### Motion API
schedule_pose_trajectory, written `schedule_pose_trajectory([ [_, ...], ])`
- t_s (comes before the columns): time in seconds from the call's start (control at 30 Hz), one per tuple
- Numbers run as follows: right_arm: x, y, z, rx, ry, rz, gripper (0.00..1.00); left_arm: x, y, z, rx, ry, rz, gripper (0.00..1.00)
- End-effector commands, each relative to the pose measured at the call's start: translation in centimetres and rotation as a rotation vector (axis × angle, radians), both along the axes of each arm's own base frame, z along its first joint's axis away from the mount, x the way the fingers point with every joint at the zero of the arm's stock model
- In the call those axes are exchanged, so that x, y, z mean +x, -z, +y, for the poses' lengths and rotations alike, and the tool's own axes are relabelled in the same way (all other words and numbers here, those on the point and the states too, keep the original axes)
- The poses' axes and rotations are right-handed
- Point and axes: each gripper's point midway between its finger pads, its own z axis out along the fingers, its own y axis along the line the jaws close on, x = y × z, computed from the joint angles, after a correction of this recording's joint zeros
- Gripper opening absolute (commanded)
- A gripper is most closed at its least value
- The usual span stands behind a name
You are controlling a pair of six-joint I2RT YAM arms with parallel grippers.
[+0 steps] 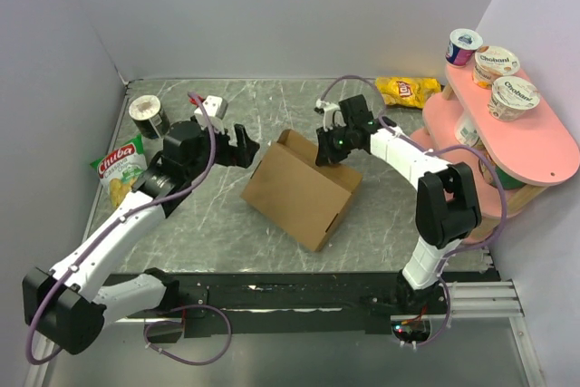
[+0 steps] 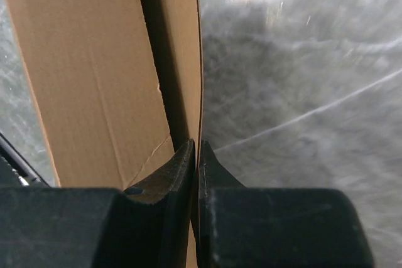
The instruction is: Fold the paper box
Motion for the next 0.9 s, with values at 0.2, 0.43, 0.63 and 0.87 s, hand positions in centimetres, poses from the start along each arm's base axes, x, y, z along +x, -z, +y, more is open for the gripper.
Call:
schedule_pose_trajectory([
  [0.2, 0.0, 3.7, -1.2, -0.065, 0.125, 0.010, 0.12, -2.7, 6.8, -8.8, -0.075, 0.245, 0.259, 0.96],
  [0.43, -0.5, 5.7, -1.6, -0.229, 0.139, -0.101, 0.10, -4.1, 10.9, -13.0, -0.031, 0.271, 0.315, 0.92],
  [0.63, -1.4, 5.5, -1.1, -0.278, 0.138, -0.151, 0.02, -4.5, 15.0, -12.6, -0.011, 0.241, 0.392, 0.91],
  [0.87, -3.2, 6.0, -0.4, -0.340, 0.132, -0.182, 0.00, -5.1, 17.0, -12.5, -0.021, 0.244, 0.420, 0.91],
])
